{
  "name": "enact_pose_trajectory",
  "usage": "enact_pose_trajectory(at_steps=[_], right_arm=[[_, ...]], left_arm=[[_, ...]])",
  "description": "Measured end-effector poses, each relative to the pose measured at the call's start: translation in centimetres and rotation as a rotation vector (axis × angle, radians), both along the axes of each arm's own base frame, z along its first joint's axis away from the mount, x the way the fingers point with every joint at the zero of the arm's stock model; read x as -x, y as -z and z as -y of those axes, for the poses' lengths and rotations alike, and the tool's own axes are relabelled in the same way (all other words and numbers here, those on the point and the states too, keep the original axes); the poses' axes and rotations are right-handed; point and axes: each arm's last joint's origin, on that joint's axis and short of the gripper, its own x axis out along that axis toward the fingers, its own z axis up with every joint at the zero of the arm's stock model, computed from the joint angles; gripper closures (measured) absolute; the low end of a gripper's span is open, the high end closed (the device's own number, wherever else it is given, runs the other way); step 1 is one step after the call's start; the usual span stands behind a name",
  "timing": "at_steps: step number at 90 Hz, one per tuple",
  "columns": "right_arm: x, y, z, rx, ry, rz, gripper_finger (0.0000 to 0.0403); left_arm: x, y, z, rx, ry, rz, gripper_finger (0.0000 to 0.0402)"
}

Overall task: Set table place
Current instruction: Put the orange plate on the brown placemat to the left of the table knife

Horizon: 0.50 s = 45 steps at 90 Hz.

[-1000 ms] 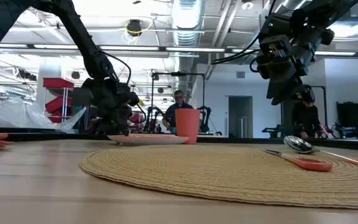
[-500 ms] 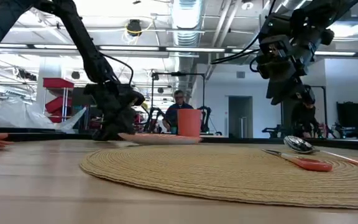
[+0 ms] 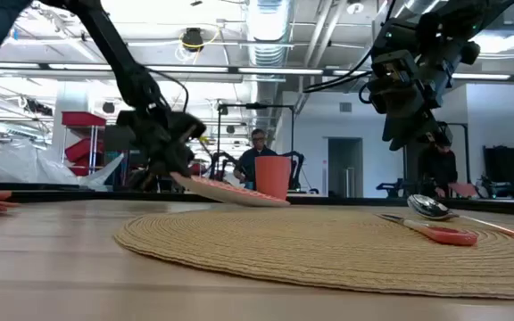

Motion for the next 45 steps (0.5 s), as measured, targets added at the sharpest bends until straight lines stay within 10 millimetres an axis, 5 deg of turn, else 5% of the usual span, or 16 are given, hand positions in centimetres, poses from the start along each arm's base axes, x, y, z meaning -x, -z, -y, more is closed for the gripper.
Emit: enact_pose_trajectory(at_steps=[15, 45], right_arm=[[0.0, 0.0, 0.0, 0.001, 0.0, 0.0, 0.0316], [-0.1, 0.0, 0.0, 0.006, -0.002, 0.007, 0.0316]], left_arm=[[0.0, -1.8, 2.9, -0.005, -0.011, 0.028, 0.0401], [0.8, -1.9, 11.6, 0.113, -0.128, 0.272, 0.0401]])
